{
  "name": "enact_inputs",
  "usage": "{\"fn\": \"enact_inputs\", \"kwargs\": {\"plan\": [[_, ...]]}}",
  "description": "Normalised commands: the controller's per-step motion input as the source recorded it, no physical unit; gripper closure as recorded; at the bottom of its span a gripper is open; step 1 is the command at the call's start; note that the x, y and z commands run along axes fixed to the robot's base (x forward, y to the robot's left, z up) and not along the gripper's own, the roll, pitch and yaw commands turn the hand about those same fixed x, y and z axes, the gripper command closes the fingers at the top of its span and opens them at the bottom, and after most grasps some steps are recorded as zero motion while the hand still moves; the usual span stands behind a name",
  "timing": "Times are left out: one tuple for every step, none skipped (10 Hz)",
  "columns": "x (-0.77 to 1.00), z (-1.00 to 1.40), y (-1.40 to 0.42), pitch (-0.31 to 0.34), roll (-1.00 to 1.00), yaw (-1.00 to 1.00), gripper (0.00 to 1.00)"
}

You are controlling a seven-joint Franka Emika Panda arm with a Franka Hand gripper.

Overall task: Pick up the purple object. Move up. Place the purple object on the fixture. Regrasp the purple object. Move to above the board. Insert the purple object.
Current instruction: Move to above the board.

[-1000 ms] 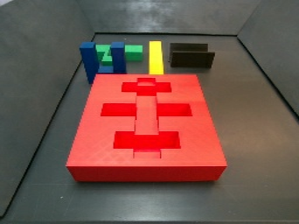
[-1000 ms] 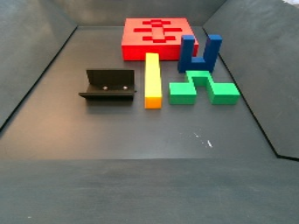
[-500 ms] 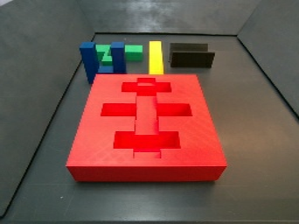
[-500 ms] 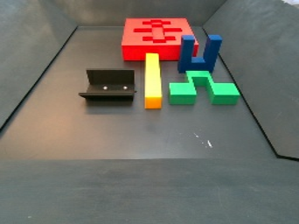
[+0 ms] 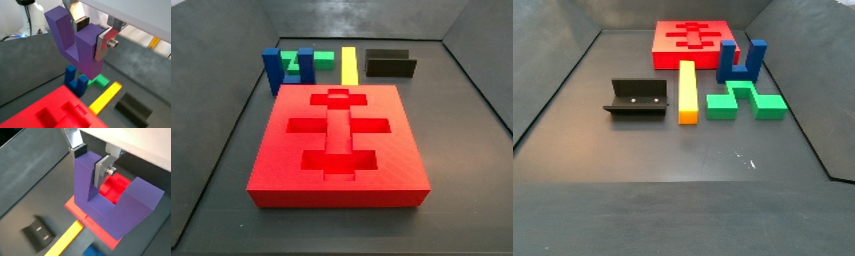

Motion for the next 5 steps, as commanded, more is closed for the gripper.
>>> {"fn": "enact_inputs", "kwargs": {"plan": [[-0.07,0.02,-0.04,0.037,-1.00,-0.07,1.00],[-0.07,0.00,0.02,0.001,-0.79,-0.04,1.00],[-0.07,0.01,0.03,-0.013,-0.65,-0.04,1.00],[-0.06,0.00,0.02,-0.031,-0.39,-0.02,1.00],[-0.04,-0.01,0.02,-0.032,-0.26,-0.01,1.00]]}}
